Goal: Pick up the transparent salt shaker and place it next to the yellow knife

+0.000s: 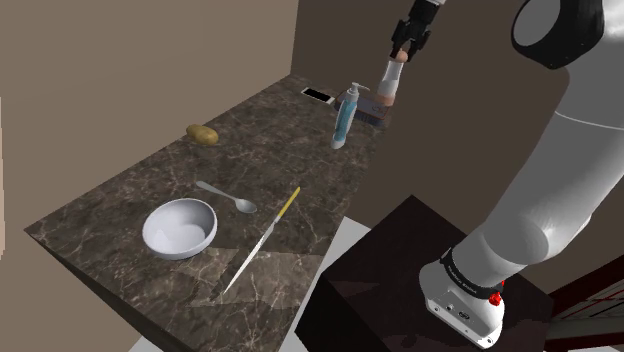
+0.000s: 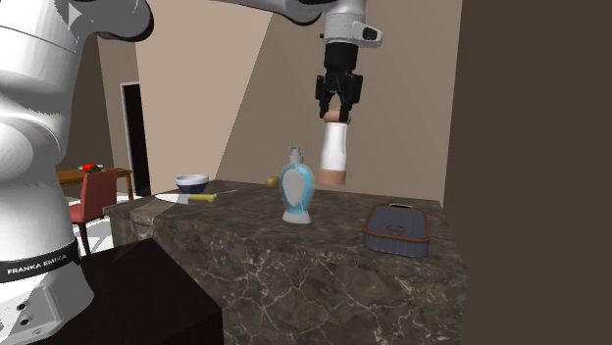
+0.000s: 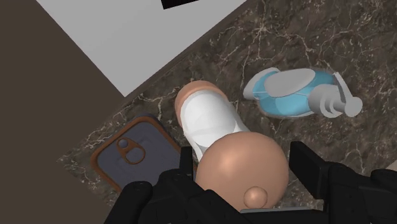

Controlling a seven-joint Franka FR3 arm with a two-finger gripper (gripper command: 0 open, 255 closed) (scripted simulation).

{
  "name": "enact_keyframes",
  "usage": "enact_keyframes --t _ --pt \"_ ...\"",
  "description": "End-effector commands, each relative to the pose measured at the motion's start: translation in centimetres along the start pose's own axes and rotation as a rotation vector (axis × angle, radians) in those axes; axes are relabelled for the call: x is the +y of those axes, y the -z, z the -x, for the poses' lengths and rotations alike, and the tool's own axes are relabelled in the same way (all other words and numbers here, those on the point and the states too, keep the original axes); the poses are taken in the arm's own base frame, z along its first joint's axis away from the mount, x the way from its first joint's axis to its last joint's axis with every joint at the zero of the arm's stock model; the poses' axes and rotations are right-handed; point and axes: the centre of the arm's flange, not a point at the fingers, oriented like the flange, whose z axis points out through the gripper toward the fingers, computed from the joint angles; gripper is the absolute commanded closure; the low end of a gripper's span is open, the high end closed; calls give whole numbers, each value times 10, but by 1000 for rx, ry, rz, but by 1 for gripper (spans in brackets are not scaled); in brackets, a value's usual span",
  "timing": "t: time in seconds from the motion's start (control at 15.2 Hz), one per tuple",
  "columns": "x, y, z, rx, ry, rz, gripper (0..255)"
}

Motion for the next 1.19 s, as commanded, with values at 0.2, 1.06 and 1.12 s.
enact_keyframes --t 0.2,1.06,1.12 --pt "-4 27 1 0 0 0 255" --pt "-15 95 2 0 0 0 255" --pt "-15 100 2 0 0 0 255"
